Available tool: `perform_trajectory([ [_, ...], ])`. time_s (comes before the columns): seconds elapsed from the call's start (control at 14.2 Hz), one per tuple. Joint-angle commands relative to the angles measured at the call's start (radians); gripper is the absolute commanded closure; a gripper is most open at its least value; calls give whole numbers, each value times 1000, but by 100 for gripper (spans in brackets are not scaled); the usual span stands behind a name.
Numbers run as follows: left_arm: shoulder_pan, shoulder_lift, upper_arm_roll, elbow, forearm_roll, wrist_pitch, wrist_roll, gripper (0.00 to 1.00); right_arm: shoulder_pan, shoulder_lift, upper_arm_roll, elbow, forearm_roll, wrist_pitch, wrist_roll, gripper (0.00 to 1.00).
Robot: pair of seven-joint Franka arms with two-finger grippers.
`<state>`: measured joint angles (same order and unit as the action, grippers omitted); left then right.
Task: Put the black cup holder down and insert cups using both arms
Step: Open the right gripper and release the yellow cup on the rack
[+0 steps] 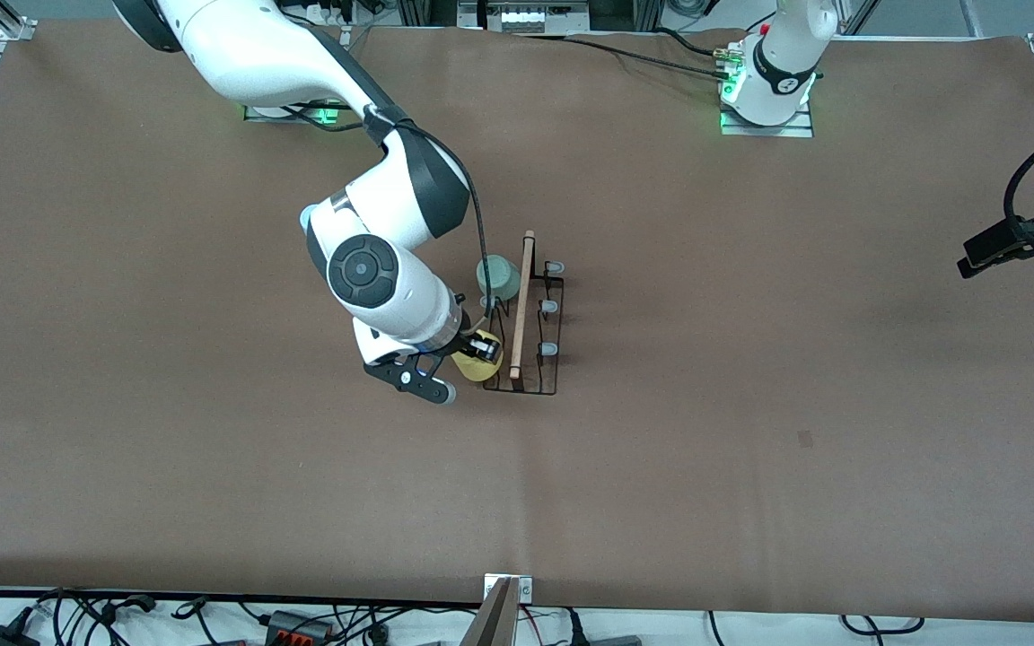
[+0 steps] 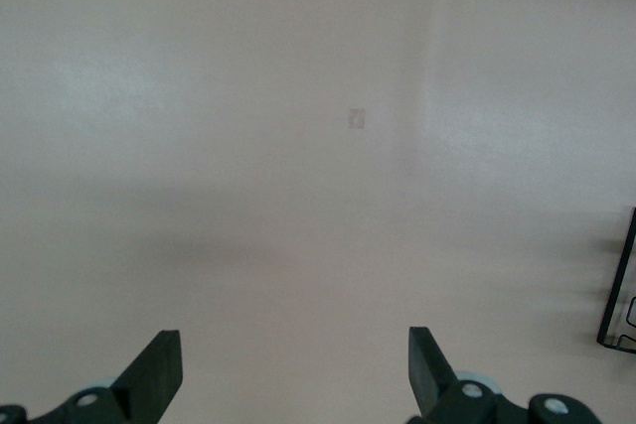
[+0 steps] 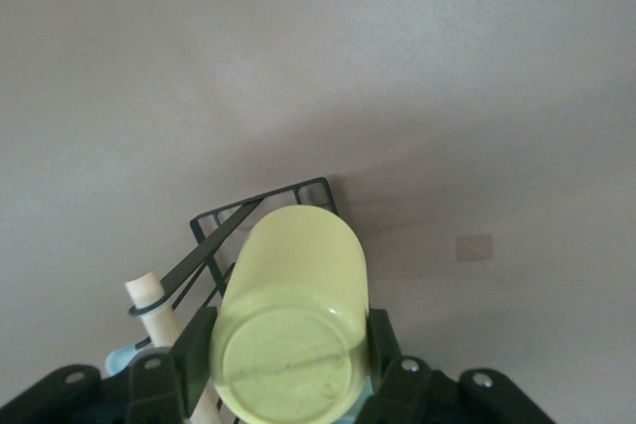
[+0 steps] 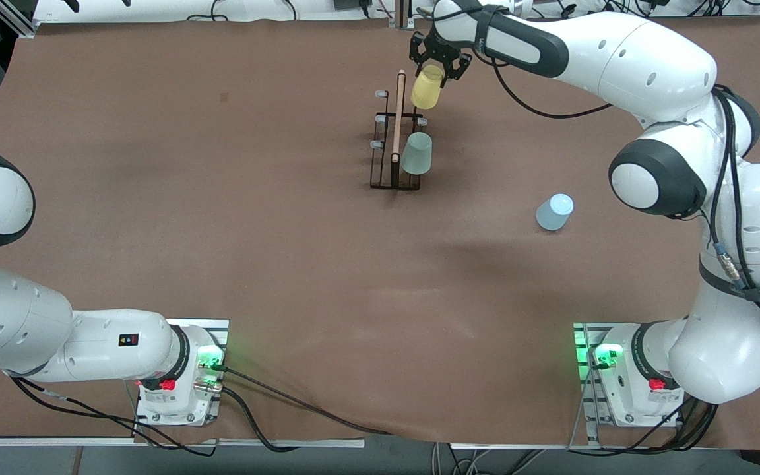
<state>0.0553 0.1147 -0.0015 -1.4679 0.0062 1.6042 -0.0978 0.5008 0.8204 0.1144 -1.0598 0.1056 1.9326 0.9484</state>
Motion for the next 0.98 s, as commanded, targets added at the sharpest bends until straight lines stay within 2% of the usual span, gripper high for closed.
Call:
perform_trajectory([
  [0.0, 8, -3, 0, -2, -8, -4, 20, 0, -1, 22, 5, 1, -3, 26, 15, 67],
  [0.07, 6, -3, 0, -2, -8, -4, 20, 0, -2, 26, 5, 1, -3, 28, 18, 29],
  [0.14, 6, -3, 0, -2, -8, -4, 20, 0, -1, 26, 5, 1, -3, 28, 26, 0],
  [0.56, 6, -3, 2, -2, -6, -3, 20, 0, -21, -58, -18, 9, -18, -109, 14, 0],
  [0.77, 6, -3, 2, -2, -8, -3, 20, 0, -50, -112, -65, 9, -41, -157, -95, 0],
  [0.91, 6, -3, 2, -2, -8, -3, 20, 0, -114, -148, -78, 9, -43, -208, -260, 0],
])
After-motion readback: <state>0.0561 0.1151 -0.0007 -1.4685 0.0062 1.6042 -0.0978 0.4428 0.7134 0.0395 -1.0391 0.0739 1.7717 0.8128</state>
